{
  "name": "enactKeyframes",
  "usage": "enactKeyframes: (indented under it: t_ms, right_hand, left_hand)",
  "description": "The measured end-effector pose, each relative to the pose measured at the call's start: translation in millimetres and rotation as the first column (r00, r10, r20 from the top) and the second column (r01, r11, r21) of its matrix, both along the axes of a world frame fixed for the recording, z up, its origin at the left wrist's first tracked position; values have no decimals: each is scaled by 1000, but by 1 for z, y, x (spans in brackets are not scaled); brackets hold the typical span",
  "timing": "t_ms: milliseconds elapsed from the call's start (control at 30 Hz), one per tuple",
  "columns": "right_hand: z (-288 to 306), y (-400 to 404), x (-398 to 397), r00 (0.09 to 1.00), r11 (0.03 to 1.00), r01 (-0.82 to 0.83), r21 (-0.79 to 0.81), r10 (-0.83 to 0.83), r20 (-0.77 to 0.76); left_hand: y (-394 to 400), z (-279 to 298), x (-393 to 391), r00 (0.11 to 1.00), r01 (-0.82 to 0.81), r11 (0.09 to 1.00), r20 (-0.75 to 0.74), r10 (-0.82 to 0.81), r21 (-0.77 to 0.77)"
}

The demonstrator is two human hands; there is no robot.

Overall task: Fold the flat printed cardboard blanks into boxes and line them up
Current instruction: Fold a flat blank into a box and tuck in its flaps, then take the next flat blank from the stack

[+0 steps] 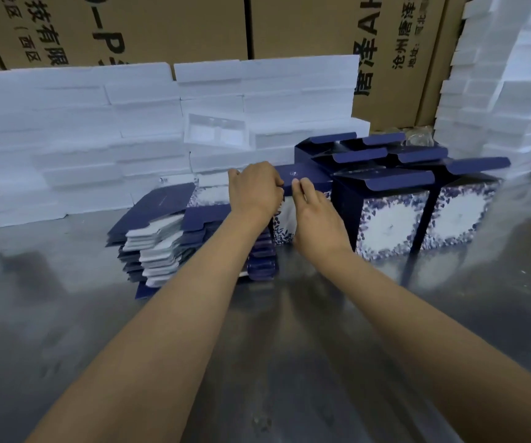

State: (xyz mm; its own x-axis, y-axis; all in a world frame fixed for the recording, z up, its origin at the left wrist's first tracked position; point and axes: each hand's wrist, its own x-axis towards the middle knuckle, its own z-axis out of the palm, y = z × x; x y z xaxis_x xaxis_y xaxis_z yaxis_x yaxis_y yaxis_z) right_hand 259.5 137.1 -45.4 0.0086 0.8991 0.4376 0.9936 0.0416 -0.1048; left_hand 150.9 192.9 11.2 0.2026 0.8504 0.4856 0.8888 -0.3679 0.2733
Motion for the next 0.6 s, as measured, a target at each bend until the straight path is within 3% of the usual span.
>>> enactKeyframes:
  t_ms: [300,600]
  right_hand:
    - [11,96,13,991,994,-4,-111,-11,-131]
    - [8,139,18,989,993,-4,-119,-14,-145]
  left_hand:
    - [82,10,10,969,-41,995,-246,17,-90]
    - [122,10,10,970,-5,986,-241,-37,-169]
